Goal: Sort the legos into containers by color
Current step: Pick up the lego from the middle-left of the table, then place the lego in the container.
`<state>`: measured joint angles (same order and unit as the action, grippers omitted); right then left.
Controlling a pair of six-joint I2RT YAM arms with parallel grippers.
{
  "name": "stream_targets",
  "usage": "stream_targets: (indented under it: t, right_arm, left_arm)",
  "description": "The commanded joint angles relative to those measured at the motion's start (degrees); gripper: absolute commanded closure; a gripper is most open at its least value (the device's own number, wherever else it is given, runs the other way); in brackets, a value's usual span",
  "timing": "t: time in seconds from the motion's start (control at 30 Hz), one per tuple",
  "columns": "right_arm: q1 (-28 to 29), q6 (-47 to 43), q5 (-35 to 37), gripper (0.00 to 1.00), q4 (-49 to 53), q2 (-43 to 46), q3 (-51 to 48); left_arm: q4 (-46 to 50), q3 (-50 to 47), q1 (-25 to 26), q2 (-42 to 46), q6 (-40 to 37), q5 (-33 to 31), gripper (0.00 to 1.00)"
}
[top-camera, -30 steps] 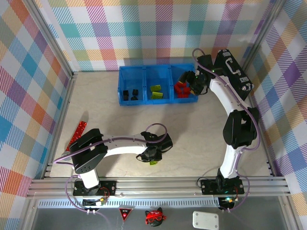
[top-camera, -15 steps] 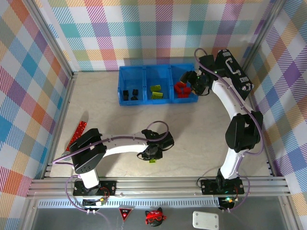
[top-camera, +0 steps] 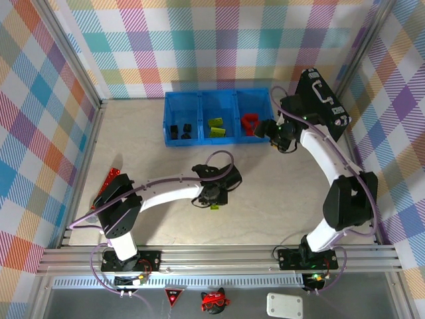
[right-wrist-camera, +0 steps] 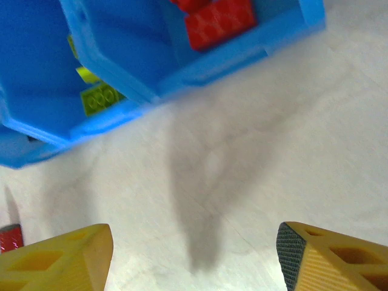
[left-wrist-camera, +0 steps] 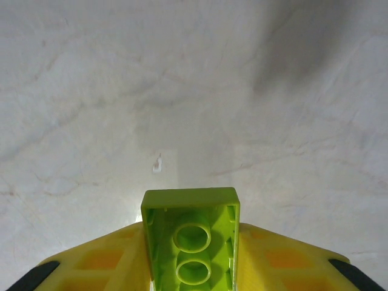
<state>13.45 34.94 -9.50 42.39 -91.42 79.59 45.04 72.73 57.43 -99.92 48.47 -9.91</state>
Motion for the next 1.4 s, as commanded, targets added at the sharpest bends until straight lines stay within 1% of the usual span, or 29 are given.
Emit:
stream_targets:
  t: [0.0,0.3,0.4,0.5,0.6,0.77,0.93,1.0,1.1,1.23,1.3,1.37]
  right_arm:
    - [0.08,-3.12,0.04,0.27,1.28,5.01,-5.06]
    - [0.04,-2.25,2.11,0.28,4.22,16.57,-16.55]
    - [0.08,-2.14,2.41,0.28,5.16,20.49,-19.76]
    - [0.08,-2.72,3.38,0.28,7.25,23.35,-21.91]
    - [0.08,-2.89,4.3,0.28,8.95,25.58,-23.78]
    - [0.08,-2.47,4.76,0.28,9.98,28.16,-26.34]
    - [0.08,-1.99,4.23,0.28,10.69,29.23,-27.35]
    - [0.08,-1.91,4.31,0.29,10.87,29.69,-27.64]
    - [0.08,-1.97,4.31,0.29,11.28,30.13,-27.6]
    - [0.08,-1.98,4.66,0.29,12.05,30.67,-27.62]
    - [0.08,-1.97,4.66,0.29,12.24,30.9,-27.74]
    - [0.08,-1.96,4.5,0.29,12.41,31.02,-27.8]
  left_arm:
    - [0.56,2.77,-2.53,-0.63,-4.9,1.26,0.63]
    - [-2.07,8.33,-8.61,-3.59,-11.55,3.81,0.63]
    - [-3.05,10.79,-10.47,-4.55,-14.2,3.94,0.63]
    - [-2.94,14.42,-12.05,-5.54,-17.13,2.86,0.63]
    - [-4.03,17.52,-13.88,-6.65,-19.34,3.3,0.63]
    - [-9.49,20.99,-16.78,-8.94,-22.83,4.91,0.63]
    - [-12.51,27.28,-19.38,-13.46,-25.42,4.82,0.63]
    - [-15.46,28.79,-20.43,-15.3,-26.94,5.33,0.63]
    - [-18.47,31.41,-22.23,-18.55,-27.12,6.94,0.63]
    - [-22.25,33.97,-23.51,-21.89,-27.85,7.01,0.63]
    - [-22.79,36.06,-24.08,-23.97,-28.15,7.18,0.63]
    - [-22.94,38.35,-24.64,-25.91,-28.25,8.7,0.62]
